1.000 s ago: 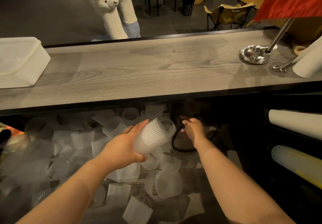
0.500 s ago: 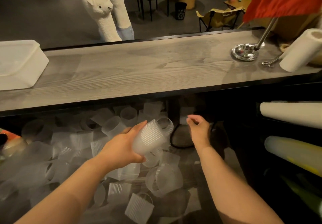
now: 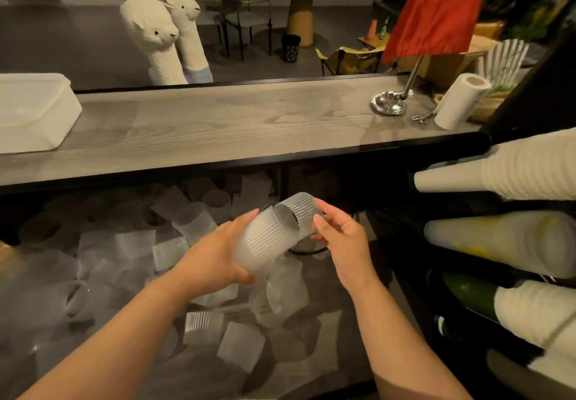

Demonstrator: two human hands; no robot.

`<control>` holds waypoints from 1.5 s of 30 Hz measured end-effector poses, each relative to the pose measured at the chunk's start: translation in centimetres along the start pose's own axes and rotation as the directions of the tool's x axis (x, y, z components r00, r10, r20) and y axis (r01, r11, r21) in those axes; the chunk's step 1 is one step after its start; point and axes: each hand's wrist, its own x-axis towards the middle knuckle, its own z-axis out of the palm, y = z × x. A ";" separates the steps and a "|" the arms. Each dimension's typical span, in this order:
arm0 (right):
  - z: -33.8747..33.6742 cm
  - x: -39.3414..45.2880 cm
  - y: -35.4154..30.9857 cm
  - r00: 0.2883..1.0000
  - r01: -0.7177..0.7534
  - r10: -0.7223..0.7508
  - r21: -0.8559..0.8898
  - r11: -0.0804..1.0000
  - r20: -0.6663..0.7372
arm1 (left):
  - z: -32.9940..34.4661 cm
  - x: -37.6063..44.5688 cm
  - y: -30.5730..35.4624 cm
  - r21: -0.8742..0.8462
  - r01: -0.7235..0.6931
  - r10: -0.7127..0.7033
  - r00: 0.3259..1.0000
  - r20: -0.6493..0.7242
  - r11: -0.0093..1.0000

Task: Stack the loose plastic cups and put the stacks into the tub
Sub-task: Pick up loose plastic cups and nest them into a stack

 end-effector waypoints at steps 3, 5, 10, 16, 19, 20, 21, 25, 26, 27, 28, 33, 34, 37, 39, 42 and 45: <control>0.7 -1.1 -0.6 1.000 0.013 -0.012 -0.026 1.000 0.011 | -0.4 -1.0 -0.2 -0.019 -0.018 0.017 1.000 -0.020 1.000; 1.3 -1.6 -0.9 0.999 0.027 -0.025 -0.082 0.996 0.021 | -0.8 -1.6 -0.5 -0.006 -0.028 0.028 0.999 -0.022 1.000; 3.0 -2.9 -1.2 0.986 0.147 -0.112 -0.317 0.937 0.126 | -1.5 -2.6 -0.7 -0.028 -0.042 0.041 0.998 -0.041 0.999; 4.2 -3.5 -0.4 0.926 0.321 -0.146 -0.528 0.786 0.347 | -1.9 -2.9 -1.6 0.003 -0.027 0.028 0.998 -0.065 1.000; 4.1 -3.0 0.1 0.924 0.303 -0.105 -0.541 0.785 0.367 | -1.8 -2.8 -1.8 0.031 -0.013 0.014 0.999 -0.044 0.999; 4.1 -2.7 0.1 0.928 0.281 -0.084 -0.533 0.798 0.363 | -1.7 -2.6 -1.8 0.035 -0.009 0.010 0.999 -0.036 0.999; 4.1 -2.4 0.2 0.934 0.252 -0.067 -0.515 0.819 0.352 | -1.7 -2.4 -1.9 0.037 -0.006 0.007 1.000 -0.028 0.999; 3.6 0.2 0.8 0.972 0.195 -0.082 -0.555 0.809 0.221 | -1.9 -1.4 -1.9 0.037 0.006 -0.005 1.000 -0.022 0.999; 3.3 1.2 1.0 0.978 0.195 -0.104 -0.602 0.774 0.182 | -1.9 -1.1 -1.9 0.035 0.010 -0.009 1.000 -0.021 0.999; 2.9 2.4 1.4 0.982 0.187 -0.120 -0.647 0.739 0.147 | -2.0 -0.8 -1.9 0.037 0.015 -0.014 1.000 -0.020 0.999; 2.5 3.7 1.7 0.985 0.173 -0.129 -0.690 0.703 0.115 | -2.0 -0.6 -2.0 0.041 0.022 -0.022 1.000 -0.017 0.999; 0.1 11.4 3.4 0.999 -0.018 0.042 -0.911 0.412 -0.001 | -1.9 0.7 -2.3 0.055 0.085 -0.085 0.996 -0.007 0.995; -0.2 13.0 3.6 0.997 -0.042 0.071 -0.941 0.336 -0.019 | -1.8 0.9 -2.5 0.057 0.100 -0.100 0.995 -0.009 0.993; -0.6 17.5 4.0 0.981 -0.075 0.188 -0.981 0.179 -0.041 | -1.7 1.0 -2.9 0.050 0.146 -0.145 0.989 -0.024 0.988; -0.9 19.8 4.2 0.964 -0.096 0.261 -0.982 0.160 -0.052 | -1.7 0.8 -3.1 0.043 0.173 -0.171 0.985 -0.038 0.984; -0.7 23.4 5.0 0.966 -0.137 0.249 -0.950 0.279 -0.066 | -1.7 0.3 -3.6 0.018 0.236 -0.234 0.970 -0.070 0.972; -0.2 25.8 6.8 0.981 -0.090 0.192 -0.940 0.329 -0.026 | -1.4 -0.4 -4.1 -0.032 0.302 -0.304 0.948 -0.097 0.953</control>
